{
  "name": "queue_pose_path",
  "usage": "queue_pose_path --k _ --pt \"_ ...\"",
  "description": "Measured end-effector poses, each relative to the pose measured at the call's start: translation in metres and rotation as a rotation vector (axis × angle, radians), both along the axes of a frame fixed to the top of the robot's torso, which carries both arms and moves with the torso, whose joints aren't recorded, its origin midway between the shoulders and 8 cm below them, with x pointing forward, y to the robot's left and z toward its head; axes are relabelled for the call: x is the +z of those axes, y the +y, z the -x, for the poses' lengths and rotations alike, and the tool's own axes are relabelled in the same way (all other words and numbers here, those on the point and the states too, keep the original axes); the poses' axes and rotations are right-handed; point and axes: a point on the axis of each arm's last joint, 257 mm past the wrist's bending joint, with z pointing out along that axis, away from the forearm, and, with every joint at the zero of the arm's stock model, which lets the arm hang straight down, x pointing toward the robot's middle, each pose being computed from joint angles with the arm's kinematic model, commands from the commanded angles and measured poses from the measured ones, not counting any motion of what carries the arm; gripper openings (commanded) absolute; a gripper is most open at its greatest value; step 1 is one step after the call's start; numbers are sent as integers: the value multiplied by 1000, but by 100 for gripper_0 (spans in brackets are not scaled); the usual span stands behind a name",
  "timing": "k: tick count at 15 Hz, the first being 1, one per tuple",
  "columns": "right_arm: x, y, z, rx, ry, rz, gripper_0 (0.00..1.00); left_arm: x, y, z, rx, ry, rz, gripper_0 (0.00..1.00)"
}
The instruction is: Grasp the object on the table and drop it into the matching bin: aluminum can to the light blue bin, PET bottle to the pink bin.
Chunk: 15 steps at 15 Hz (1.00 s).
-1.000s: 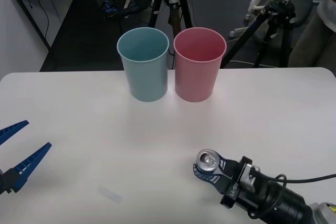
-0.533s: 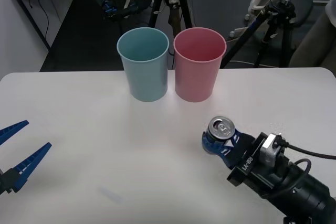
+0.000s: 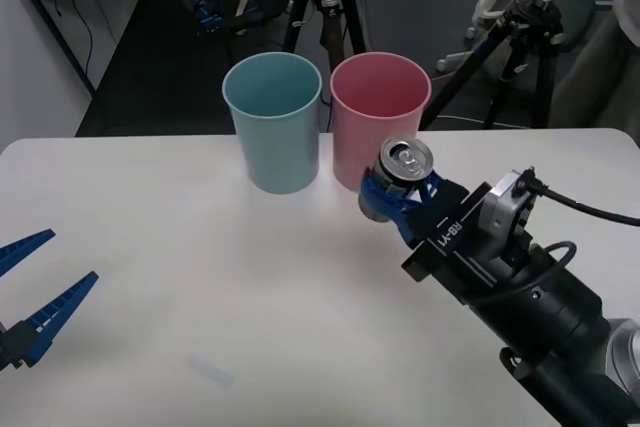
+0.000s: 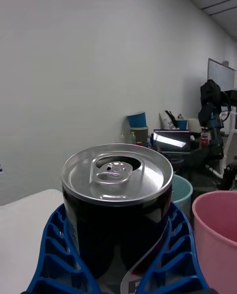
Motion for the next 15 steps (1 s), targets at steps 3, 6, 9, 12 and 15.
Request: queue_pose_path --k 3,6,9,12,15 --pt "16 20 -18 -6 -5 -31 0 0 0 0 0 0 0 100" --pt "29 36 -44 -19 -9 -48 0 0 0 0 0 0 0 100" --pt "41 50 -75 -33 -14 -64 0 0 0 0 0 0 0 100" --pt "48 64 -109 -52 -4 -76 0 0 0 0 0 0 0 100" --pt "54 78 -148 -99 14 -75 0 0 0 0 0 0 0 100"
